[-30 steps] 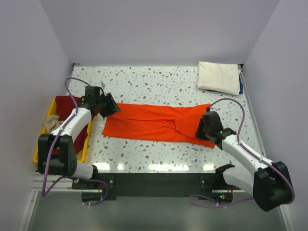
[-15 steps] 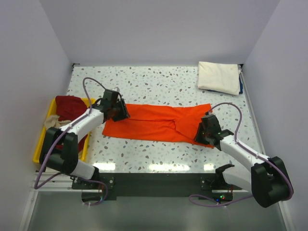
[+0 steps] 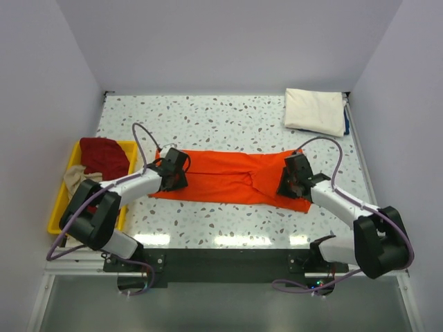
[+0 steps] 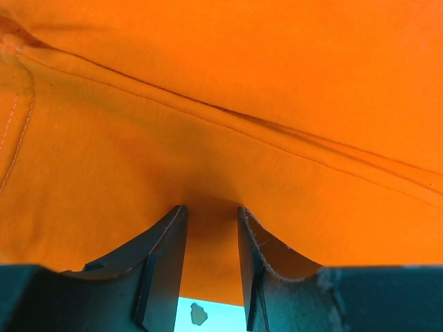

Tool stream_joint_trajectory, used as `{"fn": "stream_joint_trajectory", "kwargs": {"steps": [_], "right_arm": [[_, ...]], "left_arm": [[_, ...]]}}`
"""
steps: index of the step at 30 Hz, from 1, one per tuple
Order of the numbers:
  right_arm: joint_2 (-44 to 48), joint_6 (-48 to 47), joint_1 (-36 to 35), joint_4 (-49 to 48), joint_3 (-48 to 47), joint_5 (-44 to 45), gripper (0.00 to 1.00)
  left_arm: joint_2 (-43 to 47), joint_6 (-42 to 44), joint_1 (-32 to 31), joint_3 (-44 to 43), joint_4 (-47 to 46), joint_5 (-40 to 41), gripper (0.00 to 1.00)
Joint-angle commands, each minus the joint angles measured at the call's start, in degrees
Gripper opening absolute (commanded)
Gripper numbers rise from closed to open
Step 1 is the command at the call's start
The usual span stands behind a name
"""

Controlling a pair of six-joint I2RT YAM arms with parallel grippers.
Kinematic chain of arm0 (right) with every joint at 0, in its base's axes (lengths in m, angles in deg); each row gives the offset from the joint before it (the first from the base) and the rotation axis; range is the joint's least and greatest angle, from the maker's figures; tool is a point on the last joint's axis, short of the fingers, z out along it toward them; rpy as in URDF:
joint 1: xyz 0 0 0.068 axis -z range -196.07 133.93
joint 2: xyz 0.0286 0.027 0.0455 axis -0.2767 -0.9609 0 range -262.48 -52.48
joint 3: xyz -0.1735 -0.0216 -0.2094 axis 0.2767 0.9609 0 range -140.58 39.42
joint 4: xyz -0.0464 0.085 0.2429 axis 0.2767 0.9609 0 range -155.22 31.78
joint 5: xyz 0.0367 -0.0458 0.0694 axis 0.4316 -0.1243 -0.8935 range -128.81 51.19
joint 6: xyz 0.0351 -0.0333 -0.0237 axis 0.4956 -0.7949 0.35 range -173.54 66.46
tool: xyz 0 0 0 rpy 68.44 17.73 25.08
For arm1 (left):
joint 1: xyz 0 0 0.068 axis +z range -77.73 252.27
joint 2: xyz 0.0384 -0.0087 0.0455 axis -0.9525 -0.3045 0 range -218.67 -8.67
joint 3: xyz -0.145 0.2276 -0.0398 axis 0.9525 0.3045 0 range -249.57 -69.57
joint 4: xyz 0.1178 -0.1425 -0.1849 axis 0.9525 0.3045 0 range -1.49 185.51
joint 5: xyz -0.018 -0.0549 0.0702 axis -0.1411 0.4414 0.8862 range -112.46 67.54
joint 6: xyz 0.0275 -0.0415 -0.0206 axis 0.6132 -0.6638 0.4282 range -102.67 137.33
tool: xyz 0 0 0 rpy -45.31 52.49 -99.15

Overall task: Fold and stack the t-shirts
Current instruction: Fold the tshirt

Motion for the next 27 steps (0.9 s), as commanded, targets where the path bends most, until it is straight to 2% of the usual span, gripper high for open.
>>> {"fn": "stream_joint_trajectory", "kwargs": {"steps": [1, 8, 18, 23, 27], "right_arm": [[-3.47, -0.56, 0.23, -0.37, -5.38, 2.24, 0.26], [-12.27, -1.97, 0.23, 0.07, -13.21, 1.80, 0.25], [-29.49, -5.22, 0.23, 1.56, -26.30, -1.28, 0.25], [-39.75, -8.20, -0.99, 4.28, -37.46, -3.13, 0.24], [-48.71, -11.81, -4.16, 11.12, -52.54, -1.99, 0.25]], "left_arm": [[1.87, -2.79, -1.08, 3.91, 4.19, 3.26, 0.40], [8.55, -3.93, -3.54, 8.30, 6.48, 0.36, 0.40], [10.84, -7.71, -9.77, 10.86, 6.22, -2.10, 0.40], [12.34, -9.03, -13.02, 10.86, 6.74, -2.19, 0.40], [12.78, -10.08, -14.87, 10.59, 5.96, -2.72, 0.39]]}}
